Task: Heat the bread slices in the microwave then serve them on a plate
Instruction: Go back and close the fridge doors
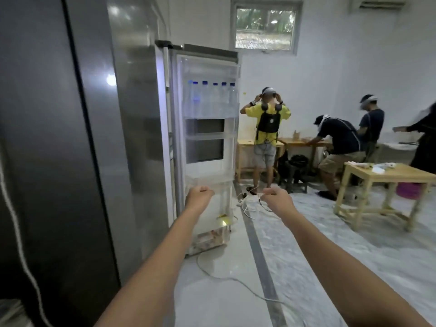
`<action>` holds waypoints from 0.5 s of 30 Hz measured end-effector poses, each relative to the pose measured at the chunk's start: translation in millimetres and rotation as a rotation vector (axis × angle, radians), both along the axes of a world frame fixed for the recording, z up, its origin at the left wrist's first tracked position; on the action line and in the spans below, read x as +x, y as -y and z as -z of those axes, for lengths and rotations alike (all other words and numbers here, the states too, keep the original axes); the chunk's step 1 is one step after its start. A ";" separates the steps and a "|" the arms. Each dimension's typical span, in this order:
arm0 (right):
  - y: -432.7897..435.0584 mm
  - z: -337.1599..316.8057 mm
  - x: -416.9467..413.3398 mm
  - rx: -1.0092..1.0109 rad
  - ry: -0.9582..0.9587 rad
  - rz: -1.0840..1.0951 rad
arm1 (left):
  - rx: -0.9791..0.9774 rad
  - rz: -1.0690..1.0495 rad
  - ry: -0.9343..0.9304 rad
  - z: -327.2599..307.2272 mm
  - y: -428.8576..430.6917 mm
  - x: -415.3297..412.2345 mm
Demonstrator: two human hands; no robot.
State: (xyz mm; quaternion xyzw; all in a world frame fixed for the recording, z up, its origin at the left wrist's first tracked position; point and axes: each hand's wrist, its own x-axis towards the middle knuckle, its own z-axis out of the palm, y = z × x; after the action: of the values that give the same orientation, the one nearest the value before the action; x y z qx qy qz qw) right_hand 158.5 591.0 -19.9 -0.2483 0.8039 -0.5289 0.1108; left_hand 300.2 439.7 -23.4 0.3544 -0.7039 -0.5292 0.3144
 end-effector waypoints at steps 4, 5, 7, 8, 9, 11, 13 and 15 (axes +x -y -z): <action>20.1 -12.8 -82.7 -0.030 -0.019 0.013 | -0.019 0.032 -0.034 -10.4 22.7 -85.9; 25.4 -17.9 -104.2 -0.032 -0.016 0.012 | -0.016 0.031 -0.059 -14.0 30.4 -109.2; 34.2 -30.2 -148.8 -0.022 -0.022 -0.002 | -0.040 0.036 -0.076 -26.6 43.6 -154.3; 37.1 -36.9 -169.7 -0.015 -0.030 -0.011 | -0.056 0.042 -0.081 -32.9 49.9 -177.2; 39.6 -43.4 -190.6 -0.011 -0.040 -0.012 | -0.067 0.051 -0.084 -38.1 56.2 -200.7; 44.4 -52.9 -232.7 -0.018 -0.052 0.001 | -0.084 0.076 -0.080 -44.9 67.5 -246.4; 50.9 -55.0 -271.8 -0.019 -0.052 0.024 | -0.099 0.105 -0.066 -46.4 77.9 -288.5; 61.8 -49.5 -308.1 -0.004 -0.047 0.040 | -0.100 0.138 -0.060 -43.9 88.8 -325.7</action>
State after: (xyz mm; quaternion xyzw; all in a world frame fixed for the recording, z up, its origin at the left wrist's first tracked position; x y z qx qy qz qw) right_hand -149.6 529.2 29.6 -0.2447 0.8101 -0.5267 0.0805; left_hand -25.5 350.9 20.6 0.2727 -0.7424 -0.5245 0.3154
